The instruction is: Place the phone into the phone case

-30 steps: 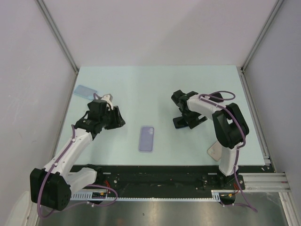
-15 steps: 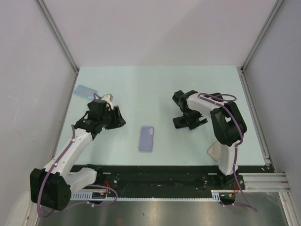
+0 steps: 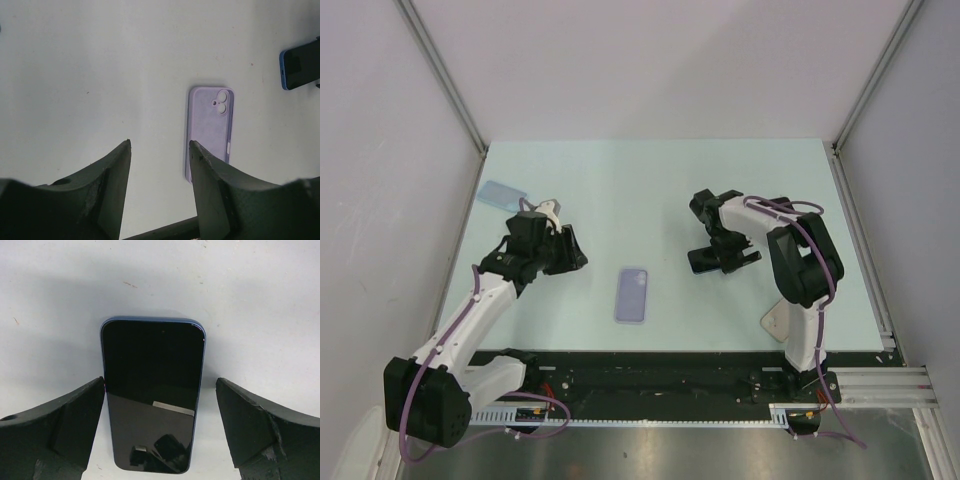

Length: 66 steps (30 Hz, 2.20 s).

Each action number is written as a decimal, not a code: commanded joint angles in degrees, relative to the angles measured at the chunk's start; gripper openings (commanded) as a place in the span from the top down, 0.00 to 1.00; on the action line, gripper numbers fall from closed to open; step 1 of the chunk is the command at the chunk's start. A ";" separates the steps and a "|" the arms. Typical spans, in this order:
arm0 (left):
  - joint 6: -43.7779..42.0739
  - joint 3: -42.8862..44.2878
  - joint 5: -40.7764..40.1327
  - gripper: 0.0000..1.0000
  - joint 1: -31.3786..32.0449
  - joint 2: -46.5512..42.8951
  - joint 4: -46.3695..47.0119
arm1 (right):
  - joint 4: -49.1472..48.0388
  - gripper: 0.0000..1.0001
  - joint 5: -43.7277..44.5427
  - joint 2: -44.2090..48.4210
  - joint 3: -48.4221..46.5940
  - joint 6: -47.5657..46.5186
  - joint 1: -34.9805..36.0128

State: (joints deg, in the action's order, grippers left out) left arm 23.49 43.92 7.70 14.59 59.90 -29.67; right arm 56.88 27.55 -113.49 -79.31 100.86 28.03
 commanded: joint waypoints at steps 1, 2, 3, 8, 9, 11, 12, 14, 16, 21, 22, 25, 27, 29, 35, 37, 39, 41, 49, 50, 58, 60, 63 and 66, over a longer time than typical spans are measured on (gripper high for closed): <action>-0.55 0.38 0.47 0.45 -0.44 -0.05 1.90 | 0.51 0.05 -0.65 -1.99 -1.81 1.97 -0.35; -0.55 0.38 0.47 0.45 -0.44 -0.05 1.90 | 1.90 0.06 -1.09 -2.34 -2.51 2.06 -0.35; -0.55 0.29 0.47 0.45 -0.44 -0.13 1.90 | 2.44 0.08 -1.27 -3.13 -2.78 1.80 -0.26; -0.55 0.37 0.03 0.45 -0.44 -0.31 1.81 | 3.06 0.17 -1.36 -3.75 -3.31 -1.88 -0.35; -0.55 0.38 0.20 0.45 -0.44 -0.40 1.81 | 2.88 0.20 -1.10 -3.75 -3.31 -2.94 -0.26; -0.55 0.38 0.21 0.45 -0.44 -0.40 1.72 | 2.10 0.25 0.22 -3.40 -3.22 -7.15 -0.17; -0.55 0.29 0.21 0.45 -0.44 -0.48 1.63 | 1.40 0.31 0.74 -3.23 -3.13 -9.26 0.00; -0.55 0.38 0.03 0.45 -0.44 -0.57 1.72 | 0.34 0.35 3.02 -2.62 -3.13 -14.87 0.35; -0.46 0.20 0.03 0.45 -0.35 -0.75 1.72 | -0.98 0.37 5.74 -1.91 -2.61 -19.80 1.40; 0.24 -0.24 1.08 0.45 -0.44 -0.66 1.81 | -9.93 0.38 8.49 3.34 2.65 -34.74 3.43; 0.42 -0.41 1.35 0.45 -0.44 -0.49 1.81 | -12.82 0.38 6.66 4.58 4.06 -37.90 3.69; 1.03 -0.68 2.57 0.45 -0.44 0.22 1.81 | -24.60 0.39 -0.26 8.81 11.26 -49.32 3.52; 1.21 -0.94 3.37 0.45 -0.35 0.57 2.16 | -31.90 0.39 -3.54 11.26 15.40 -56.77 3.61; 1.04 -1.03 4.16 0.44 -0.44 1.01 2.34 | -37.25 0.38 -10.21 12.68 17.42 -61.46 3.87; 3.75 -3.31 13.61 0.44 -0.53 5.14 5.14 | -41.76 0.39 -18.40 16.81 23.76 -66.23 5.63; 6.21 -6.21 16.80 0.44 -0.53 6.80 8.73 | -42.55 0.41 -21.20 17.77 25.08 -66.67 6.51; 7.98 -8.40 20.32 0.45 -0.53 8.12 10.77 | -43.08 0.43 -23.23 18.30 25.87 -66.93 7.56; 8.42 -9.20 21.29 0.46 -0.53 9.35 12.44 | -43.52 0.45 -24.82 19.18 25.96 -67.28 8.09; 9.03 -10.17 21.30 0.46 -0.53 10.94 13.76 | -47.21 0.50 -34.83 20.68 25.96 -65.88 10.20; 9.38 -10.35 21.65 0.46 -0.53 11.29 14.20 | -47.74 0.51 -35.98 20.59 25.96 -65.27 10.37; 10.44 -12.19 23.59 0.51 -0.53 12.35 15.96 | -53.27 0.53 -43.72 19.54 25.96 -57.45 12.57; 10.70 -12.28 23.67 0.54 -0.53 12.70 15.96 | -55.46 0.53 -44.86 19.45 26.05 -56.04 13.54; 11.41 -12.63 24.98 0.75 -0.53 13.92 17.44 | -59.84 0.54 -46.53 18.75 25.96 -52.97 14.15; 12.02 -13.42 26.05 0.95 -0.53 14.45 18.94 | -63.37 0.55 -48.29 17.08 25.96 -50.42 14.07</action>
State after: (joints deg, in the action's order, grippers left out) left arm 34.52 31.57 30.83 14.33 73.69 -14.15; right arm 2.92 -16.01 -95.57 -53.25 45.21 41.93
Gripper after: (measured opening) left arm 0.113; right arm 0.740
